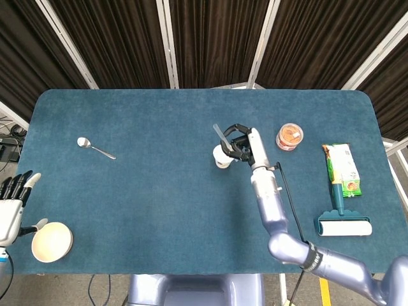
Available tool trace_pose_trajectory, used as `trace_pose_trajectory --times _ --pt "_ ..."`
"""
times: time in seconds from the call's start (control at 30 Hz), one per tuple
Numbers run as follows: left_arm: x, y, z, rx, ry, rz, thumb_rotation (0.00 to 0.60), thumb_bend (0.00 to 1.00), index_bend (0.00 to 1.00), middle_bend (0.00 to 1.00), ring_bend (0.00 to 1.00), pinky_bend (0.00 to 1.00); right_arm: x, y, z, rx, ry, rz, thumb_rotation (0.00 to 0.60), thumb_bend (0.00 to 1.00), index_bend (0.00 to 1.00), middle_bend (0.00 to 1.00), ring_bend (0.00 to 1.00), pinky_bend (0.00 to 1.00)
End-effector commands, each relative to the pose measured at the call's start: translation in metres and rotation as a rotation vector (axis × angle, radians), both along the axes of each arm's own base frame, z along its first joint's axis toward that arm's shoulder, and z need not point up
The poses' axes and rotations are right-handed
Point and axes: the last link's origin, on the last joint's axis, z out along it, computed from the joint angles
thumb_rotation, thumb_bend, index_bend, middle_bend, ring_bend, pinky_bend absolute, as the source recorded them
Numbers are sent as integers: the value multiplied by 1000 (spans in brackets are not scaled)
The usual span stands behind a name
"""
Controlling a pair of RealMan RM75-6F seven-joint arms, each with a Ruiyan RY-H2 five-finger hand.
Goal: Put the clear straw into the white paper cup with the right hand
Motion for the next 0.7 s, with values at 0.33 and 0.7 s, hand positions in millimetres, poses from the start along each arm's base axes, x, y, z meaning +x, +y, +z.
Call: trace_pose_trajectory --times 0.33,0.7 --pt "0 1 0 -3 2 1 600 168 0 0 0 0 -2 -27 -39 51 -39 -72 600 393 574 1000 867 756" --pt "0 1 0 -3 3 -1 600 167 0 0 0 0 1 -42 -57 59 -56 -87 600 393 573 1000 867 756"
